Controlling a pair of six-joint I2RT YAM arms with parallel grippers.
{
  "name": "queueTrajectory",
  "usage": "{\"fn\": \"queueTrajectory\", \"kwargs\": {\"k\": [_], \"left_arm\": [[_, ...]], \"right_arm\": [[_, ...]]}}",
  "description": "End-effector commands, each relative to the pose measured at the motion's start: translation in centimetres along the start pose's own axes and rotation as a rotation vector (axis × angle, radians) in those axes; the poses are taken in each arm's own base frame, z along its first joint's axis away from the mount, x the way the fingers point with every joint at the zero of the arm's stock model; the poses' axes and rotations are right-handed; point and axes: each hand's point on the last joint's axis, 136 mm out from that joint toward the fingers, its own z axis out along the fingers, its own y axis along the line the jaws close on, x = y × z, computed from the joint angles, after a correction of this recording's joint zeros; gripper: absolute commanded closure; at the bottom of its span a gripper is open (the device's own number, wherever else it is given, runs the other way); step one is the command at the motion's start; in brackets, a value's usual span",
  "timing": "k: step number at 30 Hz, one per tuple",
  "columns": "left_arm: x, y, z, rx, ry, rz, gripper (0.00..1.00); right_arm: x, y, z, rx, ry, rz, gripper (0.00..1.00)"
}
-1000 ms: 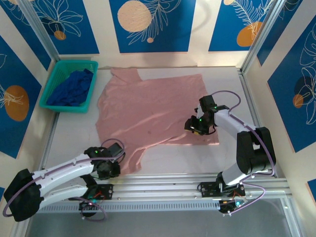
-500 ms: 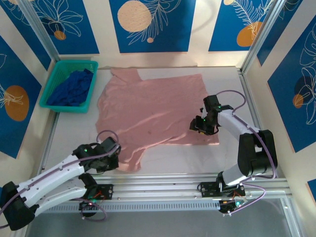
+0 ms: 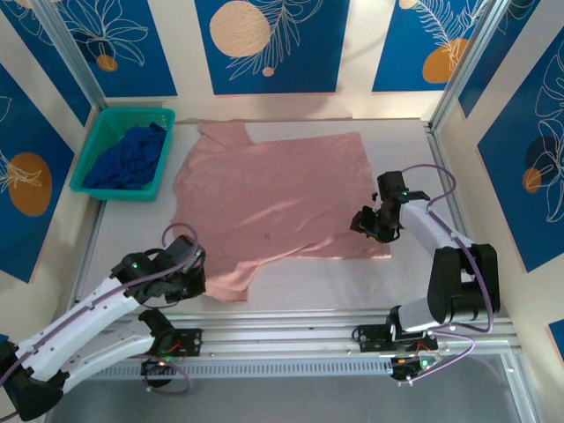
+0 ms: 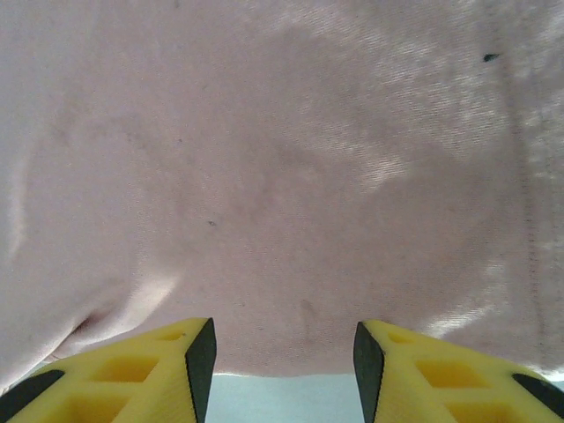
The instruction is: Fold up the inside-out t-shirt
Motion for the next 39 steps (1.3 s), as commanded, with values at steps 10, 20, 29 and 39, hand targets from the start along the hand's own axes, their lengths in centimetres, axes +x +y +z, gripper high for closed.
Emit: {"fn": "queueTrajectory", "kwargs": {"k": [10,20,29,39], "left_arm": [[1.3,-1.3,2.3,0.045,0.114,0.055,1.0],[-1.1,-1.4,1.6,0.064,0.031,0.083,1.0],[-2.1,-1.7,1.5,0.08,0.011,0.11,1.0],[-2.8,-1.9,1.2,0.092,-0.017,0.118,1.0]], "right_arm": [[0.7,-2.3,-0.3,0.055,0.0,0.084,0.52],[1.9,-8.1,-1.1,0.058,-0.033,0.368,0.51],[2.6,-10.1,0.5,0.122,0.011,0.419,0.54],[2.0,-10.0,1.5,0.118,0.054,0.434,0.57]]}}
